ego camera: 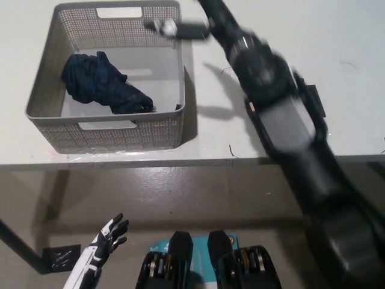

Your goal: Use the right hand to pick up a umbrella on the right side and place it into a container on the lft side

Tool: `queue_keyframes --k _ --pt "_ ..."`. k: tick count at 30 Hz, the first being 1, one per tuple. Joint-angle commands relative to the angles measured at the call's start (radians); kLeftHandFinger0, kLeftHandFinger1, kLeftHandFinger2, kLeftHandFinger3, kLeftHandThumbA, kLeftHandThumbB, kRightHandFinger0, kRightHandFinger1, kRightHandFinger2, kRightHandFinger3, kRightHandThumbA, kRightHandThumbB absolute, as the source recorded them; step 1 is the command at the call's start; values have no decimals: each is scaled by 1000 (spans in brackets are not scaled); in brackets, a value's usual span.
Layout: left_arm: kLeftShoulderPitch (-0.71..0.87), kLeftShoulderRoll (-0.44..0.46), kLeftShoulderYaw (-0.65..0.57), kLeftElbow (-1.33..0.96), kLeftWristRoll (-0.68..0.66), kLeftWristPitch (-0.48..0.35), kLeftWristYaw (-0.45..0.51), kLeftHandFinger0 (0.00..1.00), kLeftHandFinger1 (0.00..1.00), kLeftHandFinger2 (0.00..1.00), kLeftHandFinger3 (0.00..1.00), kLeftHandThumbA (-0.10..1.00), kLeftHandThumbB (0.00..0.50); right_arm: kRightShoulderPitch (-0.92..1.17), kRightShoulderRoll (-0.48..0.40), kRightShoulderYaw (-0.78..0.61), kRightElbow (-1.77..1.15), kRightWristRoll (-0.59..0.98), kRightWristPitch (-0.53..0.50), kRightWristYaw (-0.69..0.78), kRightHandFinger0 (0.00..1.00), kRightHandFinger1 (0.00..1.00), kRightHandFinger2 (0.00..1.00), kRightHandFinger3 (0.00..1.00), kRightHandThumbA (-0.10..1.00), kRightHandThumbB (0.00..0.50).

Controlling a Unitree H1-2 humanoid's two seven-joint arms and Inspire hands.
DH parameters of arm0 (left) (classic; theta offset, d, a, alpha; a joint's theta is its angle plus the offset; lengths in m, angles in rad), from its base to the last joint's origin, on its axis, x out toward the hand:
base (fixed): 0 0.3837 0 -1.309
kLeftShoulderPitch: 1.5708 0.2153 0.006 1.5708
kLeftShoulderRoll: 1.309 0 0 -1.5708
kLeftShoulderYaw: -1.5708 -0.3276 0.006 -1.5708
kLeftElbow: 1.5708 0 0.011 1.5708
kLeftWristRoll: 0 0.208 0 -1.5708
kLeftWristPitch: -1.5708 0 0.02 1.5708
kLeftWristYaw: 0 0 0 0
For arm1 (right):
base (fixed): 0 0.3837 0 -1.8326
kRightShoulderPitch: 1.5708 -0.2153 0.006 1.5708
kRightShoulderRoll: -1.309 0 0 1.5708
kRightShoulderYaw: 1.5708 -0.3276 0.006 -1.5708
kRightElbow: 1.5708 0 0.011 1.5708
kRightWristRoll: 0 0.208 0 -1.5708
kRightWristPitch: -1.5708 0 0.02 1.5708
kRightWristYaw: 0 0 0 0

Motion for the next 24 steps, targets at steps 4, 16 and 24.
queue_keyframes --k 4,16,24 --pt "6 36 17 -6 -9 -33 -15 1000 1000 1000 1000 1000 54 686 -173 -235 -1103 791 99 209 1000 1000 1000 1000 1000 500" --pt "39 9 24 21 -31 -49 -3 1000 1000 1000 1000 1000 19 1076 -127 -236 -798 827 -105 384 1000 1000 1000 1000 1000 448" --pt "16 12 25 15 -35 -39 -7 1000 1000 1000 1000 1000 27 1111 -102 -200 -577 672 -245 375 1000 1000 1000 1000 1000 476"
